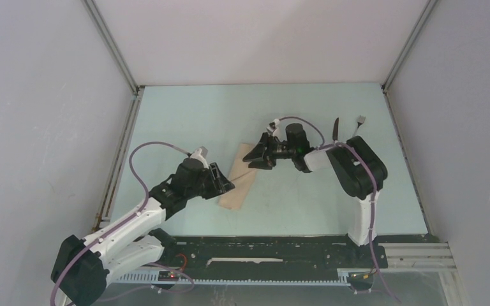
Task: Fold the napkin into a case and place the utensils inside
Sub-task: Smooth out the smaller rectangle-folded napkin at the center of the board.
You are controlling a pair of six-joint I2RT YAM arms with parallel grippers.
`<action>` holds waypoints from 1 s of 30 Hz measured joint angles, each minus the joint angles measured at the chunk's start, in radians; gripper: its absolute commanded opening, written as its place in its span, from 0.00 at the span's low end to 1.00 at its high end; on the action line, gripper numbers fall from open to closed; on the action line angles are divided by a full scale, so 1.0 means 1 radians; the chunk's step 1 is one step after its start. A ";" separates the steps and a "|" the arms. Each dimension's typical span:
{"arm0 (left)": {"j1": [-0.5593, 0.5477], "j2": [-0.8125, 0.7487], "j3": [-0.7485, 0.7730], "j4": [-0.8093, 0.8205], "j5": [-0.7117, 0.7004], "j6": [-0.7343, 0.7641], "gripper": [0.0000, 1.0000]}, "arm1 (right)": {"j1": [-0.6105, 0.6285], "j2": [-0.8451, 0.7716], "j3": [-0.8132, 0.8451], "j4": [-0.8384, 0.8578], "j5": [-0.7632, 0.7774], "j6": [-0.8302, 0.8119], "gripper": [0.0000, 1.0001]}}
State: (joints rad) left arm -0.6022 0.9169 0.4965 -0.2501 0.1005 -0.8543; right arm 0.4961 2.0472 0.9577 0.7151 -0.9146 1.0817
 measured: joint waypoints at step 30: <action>-0.003 -0.208 0.089 -0.147 -0.005 0.026 0.57 | 0.310 -0.046 -0.061 -0.203 0.384 -0.019 0.24</action>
State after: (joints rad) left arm -0.6048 0.7086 0.5854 -0.3969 0.0959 -0.8288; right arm 0.8062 2.0014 0.8963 0.5121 -0.5304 1.0622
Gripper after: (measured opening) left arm 0.573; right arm 0.218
